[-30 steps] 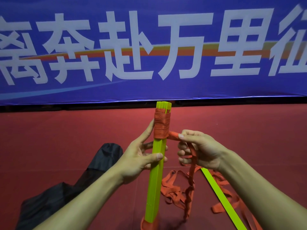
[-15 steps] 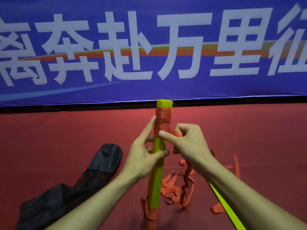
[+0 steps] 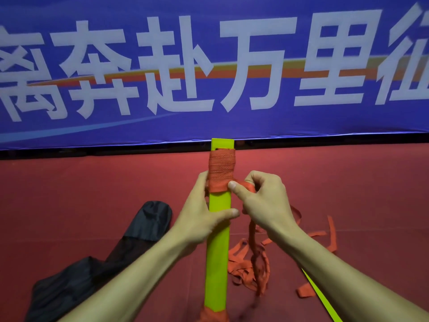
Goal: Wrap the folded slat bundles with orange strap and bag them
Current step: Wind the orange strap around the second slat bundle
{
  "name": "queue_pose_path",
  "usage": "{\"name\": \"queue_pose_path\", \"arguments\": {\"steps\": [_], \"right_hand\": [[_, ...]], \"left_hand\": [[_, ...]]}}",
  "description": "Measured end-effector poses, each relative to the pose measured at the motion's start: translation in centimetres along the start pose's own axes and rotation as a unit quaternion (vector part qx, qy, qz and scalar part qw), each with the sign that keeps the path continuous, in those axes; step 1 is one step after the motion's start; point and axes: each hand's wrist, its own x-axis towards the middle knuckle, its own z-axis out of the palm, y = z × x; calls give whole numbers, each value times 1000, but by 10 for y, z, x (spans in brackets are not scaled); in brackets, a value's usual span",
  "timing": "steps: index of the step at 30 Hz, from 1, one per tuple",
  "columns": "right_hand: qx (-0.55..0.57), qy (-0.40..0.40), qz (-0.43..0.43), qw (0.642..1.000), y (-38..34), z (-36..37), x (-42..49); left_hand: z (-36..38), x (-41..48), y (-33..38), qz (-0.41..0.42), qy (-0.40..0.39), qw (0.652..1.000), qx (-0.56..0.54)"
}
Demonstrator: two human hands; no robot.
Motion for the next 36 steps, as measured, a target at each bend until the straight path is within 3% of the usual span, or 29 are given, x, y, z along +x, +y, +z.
{"name": "queue_pose_path", "arguments": {"steps": [6,13,17,19,21,24,28,31,34,36], "right_hand": [[70,-3,24,997,6,-11,5],[93,-14,43,995,3,-15,4],[172,-75,75,979,1,-14,2],[286,-141,118,940,-1,-17,2],[399,-212,192,871,-2,-23,3],[469,-314,263,782,6,-31,7],[512,-385,251,726,16,-35,8],[482,-373,270,745,14,-34,8],[365,-310,293,828,14,-30,9],[316,-278,276,864,10,-26,8]], "left_hand": [[-22,-1,1,-76,-184,971,-135],[-18,-5,2,-61,-166,978,-107],[-20,-5,2,-73,-152,978,-126],[-23,-5,2,-79,-143,979,-119],[-25,-4,2,-80,-130,982,-112],[-28,-3,2,-73,-114,984,-119],[-30,-2,0,-74,-109,984,-122],[-30,-3,0,-76,-103,985,-117],[-29,-3,0,-76,-91,987,-112],[-28,-4,-1,-80,-78,988,-109]]}}
